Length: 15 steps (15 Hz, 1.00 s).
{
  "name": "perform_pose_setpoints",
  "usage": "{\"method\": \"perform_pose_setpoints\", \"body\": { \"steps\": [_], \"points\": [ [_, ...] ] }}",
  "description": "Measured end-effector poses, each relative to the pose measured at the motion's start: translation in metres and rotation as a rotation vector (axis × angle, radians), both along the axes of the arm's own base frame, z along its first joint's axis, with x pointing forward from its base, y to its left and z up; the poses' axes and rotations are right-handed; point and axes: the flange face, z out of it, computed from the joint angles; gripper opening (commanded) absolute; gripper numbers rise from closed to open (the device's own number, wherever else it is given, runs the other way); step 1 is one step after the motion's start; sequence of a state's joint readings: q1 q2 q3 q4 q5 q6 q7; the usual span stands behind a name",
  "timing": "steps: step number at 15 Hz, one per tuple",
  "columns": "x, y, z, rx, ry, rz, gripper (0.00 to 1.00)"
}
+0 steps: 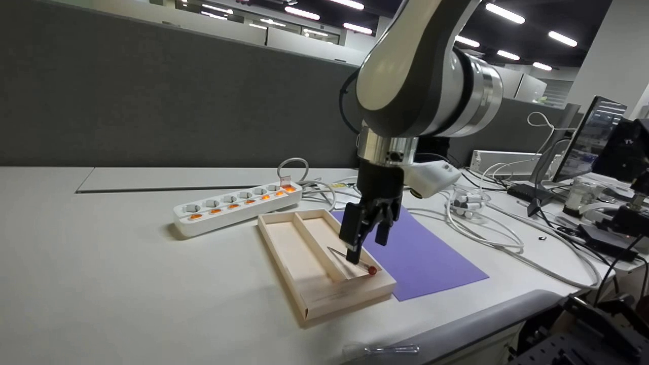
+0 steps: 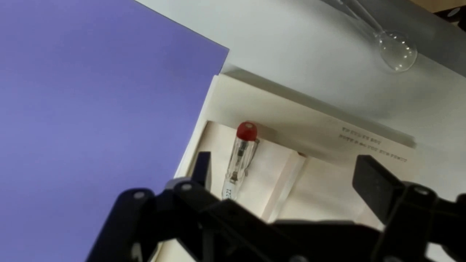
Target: Put the screwdriver in the box on the blue cloth
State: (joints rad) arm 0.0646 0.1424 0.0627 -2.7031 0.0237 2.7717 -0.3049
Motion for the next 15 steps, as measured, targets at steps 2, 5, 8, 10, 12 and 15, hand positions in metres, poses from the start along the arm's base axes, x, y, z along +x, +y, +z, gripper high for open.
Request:
{"method": "perform_pose_setpoints", "body": {
  "steps": [2, 5, 8, 10, 12, 15],
  "points": [
    [0.002, 0.000, -0.009, 0.002, 0.008, 0.001, 1.00],
    [0.005, -0.005, -0.018, 0.005, 0.019, -0.009, 1.00],
    [0.007, -0.012, -0.027, 0.005, 0.034, -0.025, 0.75],
    [0.008, -0.015, -0.032, 0.006, 0.043, -0.032, 0.60],
    [0.010, -0.017, -0.037, 0.007, 0.050, -0.036, 0.45],
    [0.012, -0.017, -0.041, 0.009, 0.057, -0.038, 0.25]
  ]
}}
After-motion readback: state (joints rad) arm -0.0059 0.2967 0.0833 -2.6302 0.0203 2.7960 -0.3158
